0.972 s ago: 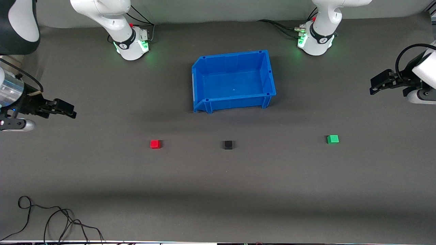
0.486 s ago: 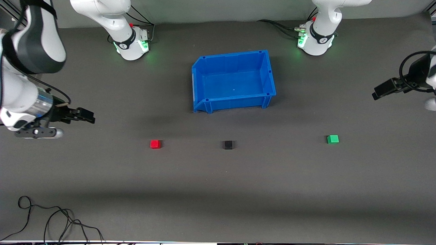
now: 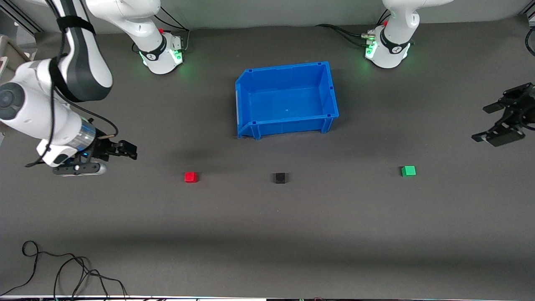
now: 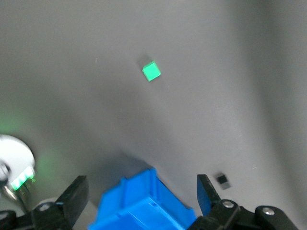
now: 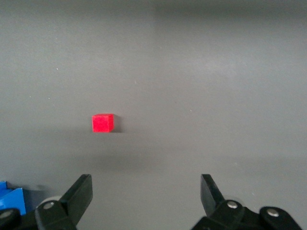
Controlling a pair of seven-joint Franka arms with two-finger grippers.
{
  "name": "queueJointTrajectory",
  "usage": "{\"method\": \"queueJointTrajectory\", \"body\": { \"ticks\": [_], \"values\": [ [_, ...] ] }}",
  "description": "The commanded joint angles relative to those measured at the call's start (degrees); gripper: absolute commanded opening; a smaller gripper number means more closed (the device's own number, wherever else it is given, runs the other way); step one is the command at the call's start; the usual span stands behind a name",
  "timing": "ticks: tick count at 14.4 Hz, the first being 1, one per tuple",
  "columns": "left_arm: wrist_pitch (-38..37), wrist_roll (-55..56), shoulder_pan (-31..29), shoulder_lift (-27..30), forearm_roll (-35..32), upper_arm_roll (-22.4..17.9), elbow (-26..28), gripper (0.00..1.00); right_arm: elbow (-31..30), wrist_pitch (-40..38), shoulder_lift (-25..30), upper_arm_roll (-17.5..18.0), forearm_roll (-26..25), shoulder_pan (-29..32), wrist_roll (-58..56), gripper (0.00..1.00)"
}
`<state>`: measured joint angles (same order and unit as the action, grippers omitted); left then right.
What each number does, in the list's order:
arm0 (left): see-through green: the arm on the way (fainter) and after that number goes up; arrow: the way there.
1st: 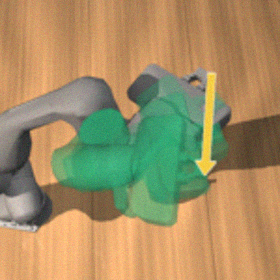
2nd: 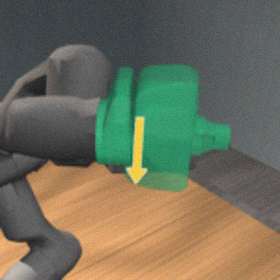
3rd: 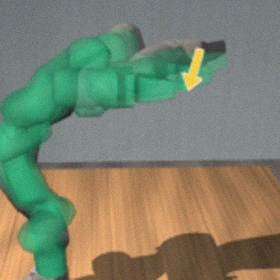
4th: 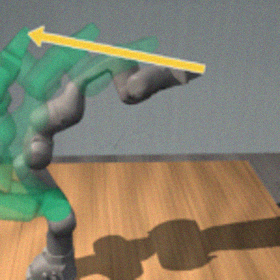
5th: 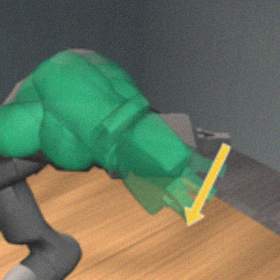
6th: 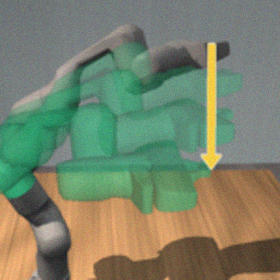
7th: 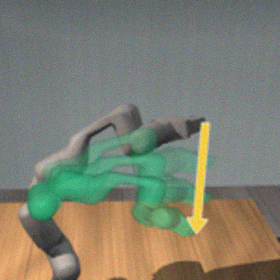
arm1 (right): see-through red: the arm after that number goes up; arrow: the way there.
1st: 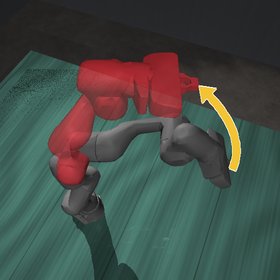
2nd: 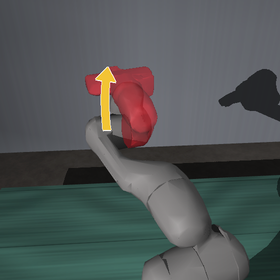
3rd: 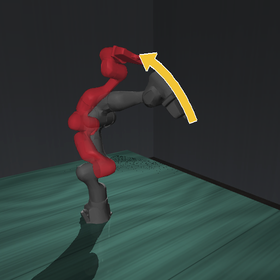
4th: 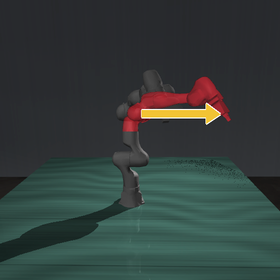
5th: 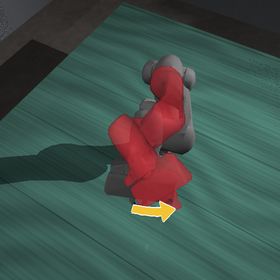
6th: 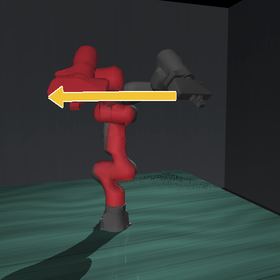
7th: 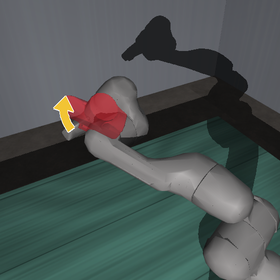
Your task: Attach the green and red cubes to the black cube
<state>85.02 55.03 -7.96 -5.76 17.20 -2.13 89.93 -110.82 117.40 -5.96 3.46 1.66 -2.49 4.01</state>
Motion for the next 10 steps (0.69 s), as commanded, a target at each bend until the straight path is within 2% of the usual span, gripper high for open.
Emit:
{"method": "queueJointTrajectory", "body": {
  "ticks": [1, 4, 5, 7, 10],
  "values": [
    [-0.7, 6.7, -4.4, -1.3, 5.9, 0.5, 3.7, 1.00, -1.5, 4.1, -0.2, -0.2, 1.1, -1.6, -1.1, 1.00],
    [3.5, 6.6, -5.6, -1.3, 8.3, 0.5, 10.1, 1.00, -2.1, 7.8, -2.4, -0.1, 1.2, -3.5, -0.6, 1.00],
    [5.4, 6.5, -6.8, -1.2, 9.5, 0.5, 12.8, 1.00, -2.1, 8.4, -2.7, -0.2, 2.8, -3.8, -0.5, 1.00],
    [9.2, 5.9, -7.5, -1.4, 12.1, 0.5, 17.1, 1.00, -2.1, 8.1, -3.3, -0.4, 9.4, -3.0, -0.4, 1.00],
    [17.3, 3.4, -7.9, -2.8, 16.2, 0.5, 24.0, 1.00, -2.5, 10.4, -6.2, -0.8, 11.1, -0.9, -0.1, 1.00]
  ]
}}
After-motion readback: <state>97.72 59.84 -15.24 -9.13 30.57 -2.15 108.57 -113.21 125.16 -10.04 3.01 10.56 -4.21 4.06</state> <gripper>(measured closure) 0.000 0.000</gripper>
